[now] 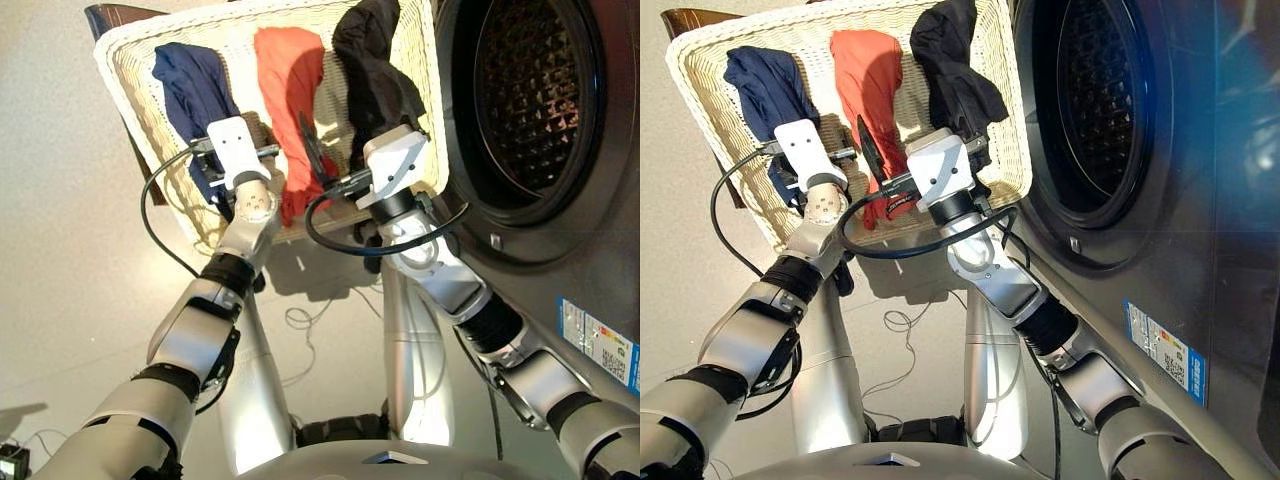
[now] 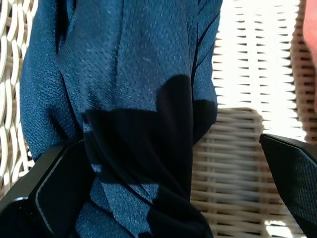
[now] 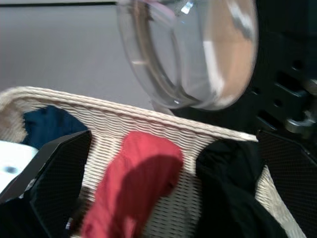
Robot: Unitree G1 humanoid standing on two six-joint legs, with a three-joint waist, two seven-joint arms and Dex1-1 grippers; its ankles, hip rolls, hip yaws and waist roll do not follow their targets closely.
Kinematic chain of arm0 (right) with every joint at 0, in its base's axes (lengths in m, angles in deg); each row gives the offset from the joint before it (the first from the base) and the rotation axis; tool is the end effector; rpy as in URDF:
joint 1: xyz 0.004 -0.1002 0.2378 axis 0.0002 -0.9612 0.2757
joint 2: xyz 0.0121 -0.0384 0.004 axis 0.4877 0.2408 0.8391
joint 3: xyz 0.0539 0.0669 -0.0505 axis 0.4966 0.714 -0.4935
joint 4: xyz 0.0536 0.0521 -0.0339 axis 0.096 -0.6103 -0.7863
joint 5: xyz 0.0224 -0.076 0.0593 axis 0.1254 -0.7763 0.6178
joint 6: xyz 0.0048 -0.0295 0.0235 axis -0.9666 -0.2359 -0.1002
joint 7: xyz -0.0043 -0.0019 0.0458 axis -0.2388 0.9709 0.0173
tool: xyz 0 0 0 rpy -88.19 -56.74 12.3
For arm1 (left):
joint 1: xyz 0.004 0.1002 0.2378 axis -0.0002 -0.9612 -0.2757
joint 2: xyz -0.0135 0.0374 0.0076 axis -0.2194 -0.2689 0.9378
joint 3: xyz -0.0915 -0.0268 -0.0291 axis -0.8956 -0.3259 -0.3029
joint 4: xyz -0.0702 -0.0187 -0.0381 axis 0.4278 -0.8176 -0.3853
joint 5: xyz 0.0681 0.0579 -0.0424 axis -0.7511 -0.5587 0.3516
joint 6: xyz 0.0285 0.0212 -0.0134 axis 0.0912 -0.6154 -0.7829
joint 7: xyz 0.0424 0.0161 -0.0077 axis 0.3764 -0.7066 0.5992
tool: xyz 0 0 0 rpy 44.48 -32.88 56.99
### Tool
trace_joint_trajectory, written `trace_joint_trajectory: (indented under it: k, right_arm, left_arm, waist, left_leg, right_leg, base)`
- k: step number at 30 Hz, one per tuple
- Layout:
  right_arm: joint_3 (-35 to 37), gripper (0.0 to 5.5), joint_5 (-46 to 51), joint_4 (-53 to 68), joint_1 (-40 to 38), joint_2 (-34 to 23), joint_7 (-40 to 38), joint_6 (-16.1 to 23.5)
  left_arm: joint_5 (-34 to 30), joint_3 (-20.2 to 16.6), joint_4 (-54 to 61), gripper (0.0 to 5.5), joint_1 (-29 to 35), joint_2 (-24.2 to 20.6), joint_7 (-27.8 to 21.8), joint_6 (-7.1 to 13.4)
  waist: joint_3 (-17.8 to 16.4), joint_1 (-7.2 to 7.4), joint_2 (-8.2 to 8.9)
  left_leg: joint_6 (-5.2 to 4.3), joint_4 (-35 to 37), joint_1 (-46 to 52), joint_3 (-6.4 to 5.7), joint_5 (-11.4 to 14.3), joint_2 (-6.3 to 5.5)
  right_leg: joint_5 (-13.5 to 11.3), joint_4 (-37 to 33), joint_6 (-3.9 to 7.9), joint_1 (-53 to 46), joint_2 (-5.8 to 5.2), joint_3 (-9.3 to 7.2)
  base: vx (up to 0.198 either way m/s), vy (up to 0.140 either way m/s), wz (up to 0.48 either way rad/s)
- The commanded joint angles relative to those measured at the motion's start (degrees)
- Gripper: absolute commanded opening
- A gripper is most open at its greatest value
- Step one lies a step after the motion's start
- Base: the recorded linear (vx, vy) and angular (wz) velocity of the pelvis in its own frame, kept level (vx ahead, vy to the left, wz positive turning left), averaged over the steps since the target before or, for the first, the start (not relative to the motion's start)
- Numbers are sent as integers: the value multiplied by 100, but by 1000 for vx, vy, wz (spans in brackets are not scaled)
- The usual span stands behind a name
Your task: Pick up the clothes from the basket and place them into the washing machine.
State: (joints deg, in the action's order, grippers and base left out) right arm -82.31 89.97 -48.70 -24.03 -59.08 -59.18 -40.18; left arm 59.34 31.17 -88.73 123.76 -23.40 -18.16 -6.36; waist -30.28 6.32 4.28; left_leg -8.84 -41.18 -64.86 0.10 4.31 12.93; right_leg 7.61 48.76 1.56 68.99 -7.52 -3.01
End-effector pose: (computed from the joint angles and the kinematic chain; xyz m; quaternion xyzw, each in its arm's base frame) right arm 0.2509 -0.0672 0.1754 -0.0836 -0.3665 0.1816 0.9087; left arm 0.3321 0.1338 0.1354 -0.0389 -0.1097 0.1925 0.9744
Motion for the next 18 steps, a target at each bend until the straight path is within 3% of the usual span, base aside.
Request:
trace_joint_trajectory:
  k: [1, 7, 12, 17, 18]
  right_arm:
    - [185, 550, -271, 653, -12, 78, -62, 259]
    - [262, 550, -233, 615, 70, -25, -138, 223]
    - [274, 550, -244, 636, 102, -135, -226, 130]
    - [248, 550, -86, 663, 112, -211, -215, 136]
    - [252, 550, -42, 676, 107, -213, -228, 148]
  left_arm:
    - [186, -218, 18, 550, -378, -177, 112, 105]
    - [458, -311, -165, 550, -372, -91, 143, 91]
    - [959, -441, -1271, 550, -90, -36, 165, -168]
    - [995, -463, -1674, 550, 105, -176, 99, -285]
    - [1045, -473, -1714, 216, 103, -173, 81, -283]
  waist:
    - [49, -49, 53]
    - [49, -72, 47]
    - [49, -46, 64]
    - [49, -31, 64]
    - [49, -34, 64]
  left_leg:
    - [224, -621, 68, 50, 846, -21]
    - [215, -710, -3, -2, 875, -15]
    - [199, -832, -107, -43, 891, -15]
    - [185, -859, -168, -55, 879, -15]
    - [181, -862, -174, -59, 875, -5]
  right_leg:
    - [421, 2, 601, -113, -145, 260]
    - [506, 119, 585, -29, -140, 264]
    - [555, 248, 595, 53, -158, 234]
    - [531, 246, 600, 100, -149, 226]
    - [534, 255, 603, 116, -145, 223]
  base:
    - [0, 0, 0]
    - [0, 0, 0]
    - [0, 0, 0]
    - [0, 0, 0]
    - [0, 0, 0]
